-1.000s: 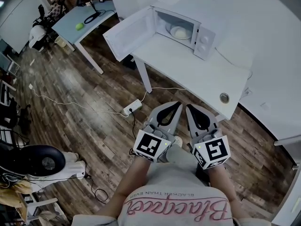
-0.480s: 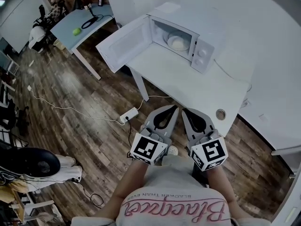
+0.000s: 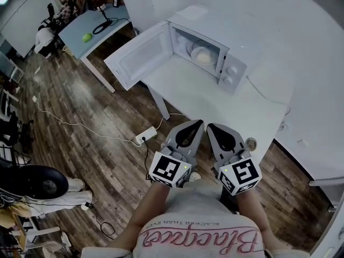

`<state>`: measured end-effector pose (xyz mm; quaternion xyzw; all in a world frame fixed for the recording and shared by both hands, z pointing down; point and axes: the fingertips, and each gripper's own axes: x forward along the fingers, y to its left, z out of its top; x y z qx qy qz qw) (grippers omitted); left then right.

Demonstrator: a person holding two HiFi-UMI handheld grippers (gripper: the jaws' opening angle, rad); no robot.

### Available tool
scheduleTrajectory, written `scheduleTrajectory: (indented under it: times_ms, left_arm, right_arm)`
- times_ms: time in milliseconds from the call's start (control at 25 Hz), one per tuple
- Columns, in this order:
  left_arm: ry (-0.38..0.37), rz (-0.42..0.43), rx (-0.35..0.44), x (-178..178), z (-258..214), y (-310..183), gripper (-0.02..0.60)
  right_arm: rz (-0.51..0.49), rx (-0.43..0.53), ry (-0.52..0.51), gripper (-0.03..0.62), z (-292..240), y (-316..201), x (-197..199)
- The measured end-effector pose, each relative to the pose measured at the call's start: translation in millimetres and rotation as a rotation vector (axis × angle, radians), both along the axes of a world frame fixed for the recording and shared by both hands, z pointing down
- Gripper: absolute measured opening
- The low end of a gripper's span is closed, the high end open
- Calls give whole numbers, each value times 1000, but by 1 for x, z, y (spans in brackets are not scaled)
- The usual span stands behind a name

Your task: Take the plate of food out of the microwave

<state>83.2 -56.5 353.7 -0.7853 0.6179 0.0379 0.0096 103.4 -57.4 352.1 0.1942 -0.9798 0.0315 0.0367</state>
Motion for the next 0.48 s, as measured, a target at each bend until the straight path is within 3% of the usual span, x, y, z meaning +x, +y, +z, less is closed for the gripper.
scheduleTrajectory:
  times_ms: [480]
  left_arm:
    - [-26, 1, -14, 7, 4, -14, 5]
  right_arm:
    - [-21, -18, -55, 12, -2, -17, 4]
